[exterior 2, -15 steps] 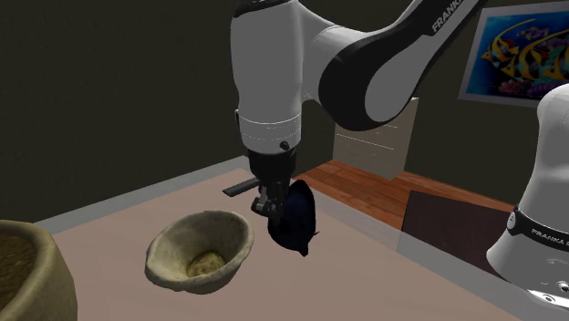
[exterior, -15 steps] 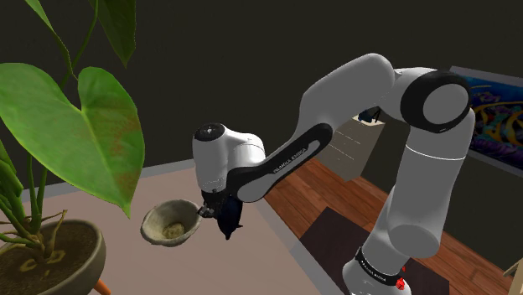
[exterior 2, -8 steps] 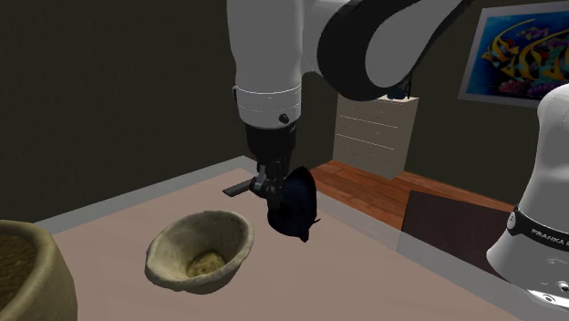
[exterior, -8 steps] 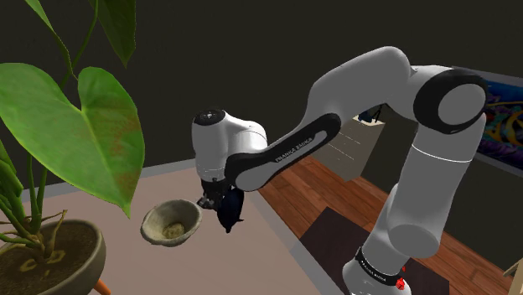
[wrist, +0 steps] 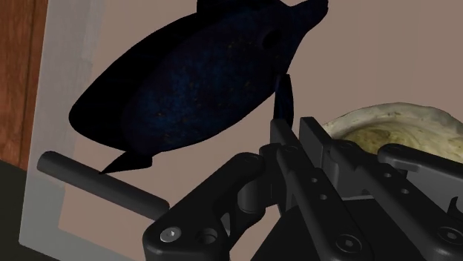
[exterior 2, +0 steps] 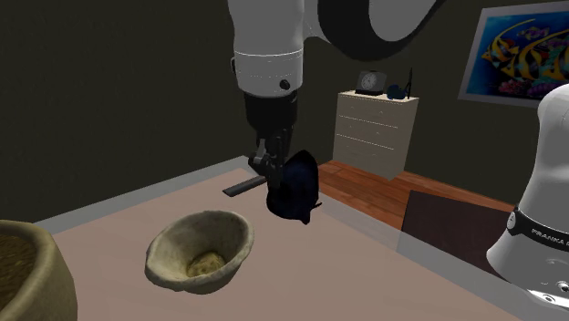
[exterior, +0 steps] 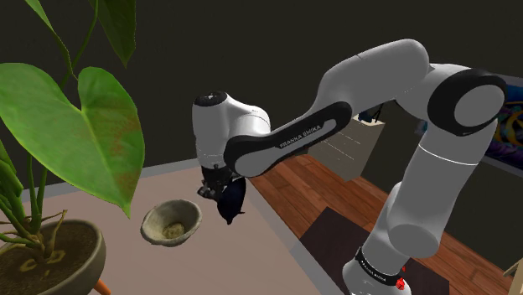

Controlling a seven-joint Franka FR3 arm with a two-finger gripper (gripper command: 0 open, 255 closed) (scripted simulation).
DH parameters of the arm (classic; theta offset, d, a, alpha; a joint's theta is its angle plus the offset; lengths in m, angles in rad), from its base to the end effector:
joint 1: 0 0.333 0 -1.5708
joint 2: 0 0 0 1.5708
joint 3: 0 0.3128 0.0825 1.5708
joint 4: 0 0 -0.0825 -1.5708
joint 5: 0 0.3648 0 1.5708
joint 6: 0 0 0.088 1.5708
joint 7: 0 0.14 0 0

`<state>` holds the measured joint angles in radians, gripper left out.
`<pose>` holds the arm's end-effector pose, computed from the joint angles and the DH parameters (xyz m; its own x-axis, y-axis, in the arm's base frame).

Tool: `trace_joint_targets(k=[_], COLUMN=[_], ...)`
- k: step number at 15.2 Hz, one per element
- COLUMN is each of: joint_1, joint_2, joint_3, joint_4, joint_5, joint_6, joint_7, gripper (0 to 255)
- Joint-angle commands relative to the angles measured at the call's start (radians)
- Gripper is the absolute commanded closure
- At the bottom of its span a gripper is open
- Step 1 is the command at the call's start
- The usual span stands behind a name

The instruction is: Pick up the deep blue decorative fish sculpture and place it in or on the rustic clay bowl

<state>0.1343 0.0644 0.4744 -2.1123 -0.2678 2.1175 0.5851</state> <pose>0.4468 0.2861 0.3603 0.9835 0.1731 0.0522 0.1601 -0.9680 0.1935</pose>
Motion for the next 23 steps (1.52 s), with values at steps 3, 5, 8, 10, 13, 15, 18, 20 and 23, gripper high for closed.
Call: trace_joint_targets(k=[3,5,8,10,13,15,18,20,23], joint_1=[-0.001,-0.001,-0.002,-0.002,-0.003,0.007,0.044,0.077,0.142], joint_2=[-0.024,-0.035,-0.051,-0.061,-0.073,-0.039,0.074,0.155,0.282], joint_3=[0.001,0.002,0.002,0.002,0.001,0.011,0.036,0.046,0.051], joint_4=[0.030,0.045,0.069,0.086,0.114,0.166,0.313,0.421,0.603], joint_5=[0.020,0.029,0.041,0.049,0.058,0.044,-0.007,-0.043,-0.098], joint_6=[-0.048,-0.072,-0.108,-0.133,-0.170,-0.196,-0.259,-0.307,-0.389], joint_7=[-0.021,-0.031,-0.044,-0.053,-0.065,-0.045,0.018,0.056,0.101], gripper=[255,255,255,255,255,255,255,255,255])
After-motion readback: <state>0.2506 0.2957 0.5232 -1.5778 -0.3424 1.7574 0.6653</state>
